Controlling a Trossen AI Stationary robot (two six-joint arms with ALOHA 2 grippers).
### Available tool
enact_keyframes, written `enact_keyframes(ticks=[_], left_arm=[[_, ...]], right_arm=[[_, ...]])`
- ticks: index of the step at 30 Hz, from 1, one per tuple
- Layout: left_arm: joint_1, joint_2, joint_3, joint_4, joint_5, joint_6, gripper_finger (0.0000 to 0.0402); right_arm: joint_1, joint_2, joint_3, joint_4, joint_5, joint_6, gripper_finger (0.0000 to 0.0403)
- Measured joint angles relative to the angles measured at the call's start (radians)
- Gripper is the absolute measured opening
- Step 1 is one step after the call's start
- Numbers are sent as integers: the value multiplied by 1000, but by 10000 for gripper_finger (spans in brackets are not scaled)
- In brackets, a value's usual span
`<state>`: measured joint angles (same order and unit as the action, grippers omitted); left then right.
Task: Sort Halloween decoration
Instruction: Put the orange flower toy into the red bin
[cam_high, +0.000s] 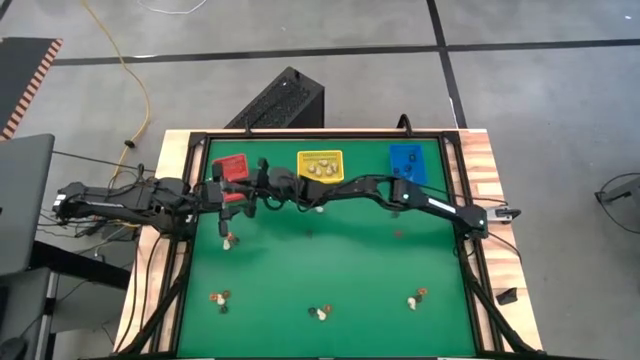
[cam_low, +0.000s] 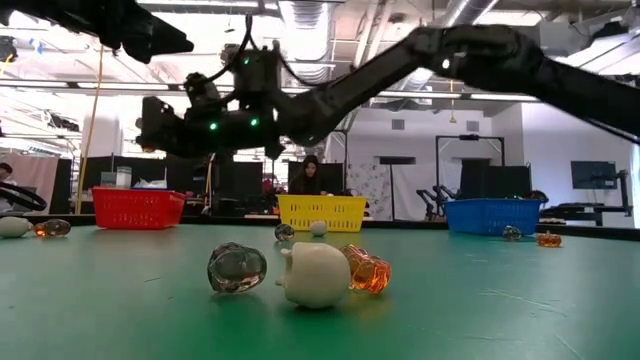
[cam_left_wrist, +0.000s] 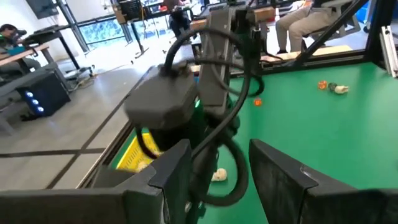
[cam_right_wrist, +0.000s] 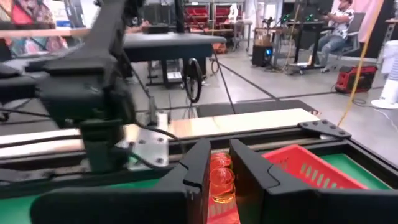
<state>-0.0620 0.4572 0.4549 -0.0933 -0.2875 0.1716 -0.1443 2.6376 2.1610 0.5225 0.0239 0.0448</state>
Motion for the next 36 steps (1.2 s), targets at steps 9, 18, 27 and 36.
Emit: enact_keyframes(ticks=[9,18,27,36], left_arm=[[0,0,0,0,-10,-1,153],[0,0,0,0,-8,-34,153],[-78,16,17,-88,244,-241,153],[-492,257,148,-438,83,-616,153]], right_arm=[[-20,86,113,-49,0,10,109],[-40,44,114,-168,1,60,233],[-34,-238,114,-978,7,-175,257],[23,-568,-60,-1401,113,-203,249]])
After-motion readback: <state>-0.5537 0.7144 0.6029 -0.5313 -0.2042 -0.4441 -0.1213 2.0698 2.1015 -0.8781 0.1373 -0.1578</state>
